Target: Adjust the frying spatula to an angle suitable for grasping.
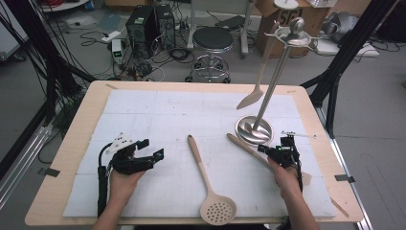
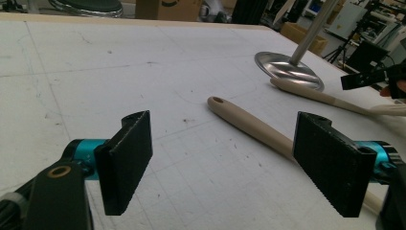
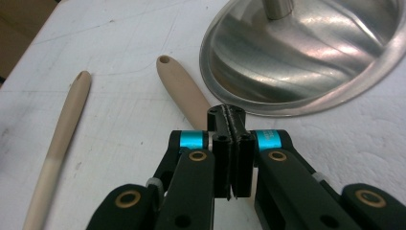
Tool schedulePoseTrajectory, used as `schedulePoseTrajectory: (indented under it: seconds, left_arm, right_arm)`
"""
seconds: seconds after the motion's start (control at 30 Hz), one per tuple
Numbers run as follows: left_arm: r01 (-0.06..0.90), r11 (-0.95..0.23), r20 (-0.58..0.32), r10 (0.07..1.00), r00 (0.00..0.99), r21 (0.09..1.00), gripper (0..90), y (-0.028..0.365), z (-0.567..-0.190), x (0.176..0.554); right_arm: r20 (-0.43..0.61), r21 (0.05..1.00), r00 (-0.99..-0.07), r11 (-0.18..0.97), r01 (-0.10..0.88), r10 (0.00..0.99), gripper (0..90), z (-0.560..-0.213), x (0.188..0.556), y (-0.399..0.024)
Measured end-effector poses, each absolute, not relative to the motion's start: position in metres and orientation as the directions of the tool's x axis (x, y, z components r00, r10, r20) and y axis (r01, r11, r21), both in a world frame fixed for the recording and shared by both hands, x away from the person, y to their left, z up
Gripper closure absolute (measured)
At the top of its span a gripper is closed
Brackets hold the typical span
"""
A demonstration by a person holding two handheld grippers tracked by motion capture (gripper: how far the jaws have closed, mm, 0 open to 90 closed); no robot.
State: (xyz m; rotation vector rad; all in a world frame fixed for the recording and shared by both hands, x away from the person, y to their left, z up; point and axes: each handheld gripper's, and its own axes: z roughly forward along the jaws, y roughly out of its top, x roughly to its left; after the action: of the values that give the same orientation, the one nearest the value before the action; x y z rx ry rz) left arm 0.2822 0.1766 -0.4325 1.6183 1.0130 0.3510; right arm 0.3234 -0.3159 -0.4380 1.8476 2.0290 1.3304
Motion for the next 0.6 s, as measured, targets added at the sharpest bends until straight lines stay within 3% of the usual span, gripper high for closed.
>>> schedulePoseTrajectory:
  seconds: [0.1, 0.37, 0.6]
  left_arm:
    - [0.426, 0.008, -0.282, 0.760, 0.586, 0.905, 22.2, 0.177, -0.432, 0.282]
    - [0.427, 0.009, -0.284, 0.760, 0.585, 0.904, 22.2, 0.176, -0.433, 0.282]
    - [0.427, 0.011, -0.284, 0.760, 0.584, 0.904, 22.2, 0.177, -0.433, 0.282]
  right_arm:
    - [0.519, 0.624, -0.265, -0.149, 0.767, 0.813, 90.0, -0.434, 0.320, -0.317]
    - [0.425, 0.678, -0.310, -0.072, 0.731, 0.851, 90.0, -0.406, 0.326, -0.317]
    - [0.427, 0.614, -0.300, -0.030, 0.789, 0.853, 90.0, -0.410, 0.352, -0.320]
